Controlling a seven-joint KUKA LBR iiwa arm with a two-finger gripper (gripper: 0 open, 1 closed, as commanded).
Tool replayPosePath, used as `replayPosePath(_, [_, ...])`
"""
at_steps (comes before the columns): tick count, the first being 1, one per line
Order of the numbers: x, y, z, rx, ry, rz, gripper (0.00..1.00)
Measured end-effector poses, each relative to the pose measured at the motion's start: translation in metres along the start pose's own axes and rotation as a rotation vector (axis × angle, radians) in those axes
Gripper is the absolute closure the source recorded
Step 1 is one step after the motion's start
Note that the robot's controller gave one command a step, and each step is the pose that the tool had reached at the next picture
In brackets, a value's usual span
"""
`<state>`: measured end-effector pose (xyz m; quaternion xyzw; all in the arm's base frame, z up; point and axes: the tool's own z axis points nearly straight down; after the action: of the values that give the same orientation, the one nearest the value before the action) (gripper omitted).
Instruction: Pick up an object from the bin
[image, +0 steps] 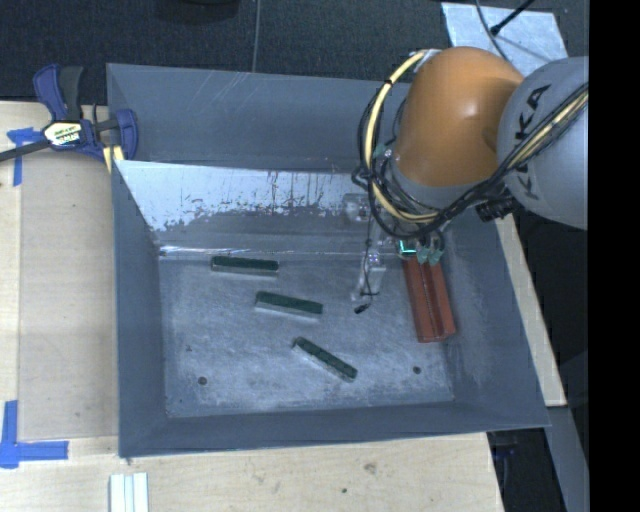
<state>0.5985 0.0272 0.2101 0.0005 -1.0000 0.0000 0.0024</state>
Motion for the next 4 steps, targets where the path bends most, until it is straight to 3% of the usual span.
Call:
replayPosePath(1, [0.003,0.027,0.145,-0.001,-0.001,0.004,0.00])
replayPosePath(2, [0.000,0.027,0.139,-0.001,-0.011,0.005,1.00])
replayPosePath(3, [-0.004,0.065,0.110,-0.003,-0.012,-0.015,1.00])
replayPosePath(4, [-0.020,0.071,0.004,-0.001,-0.019,-0.046,1.00])
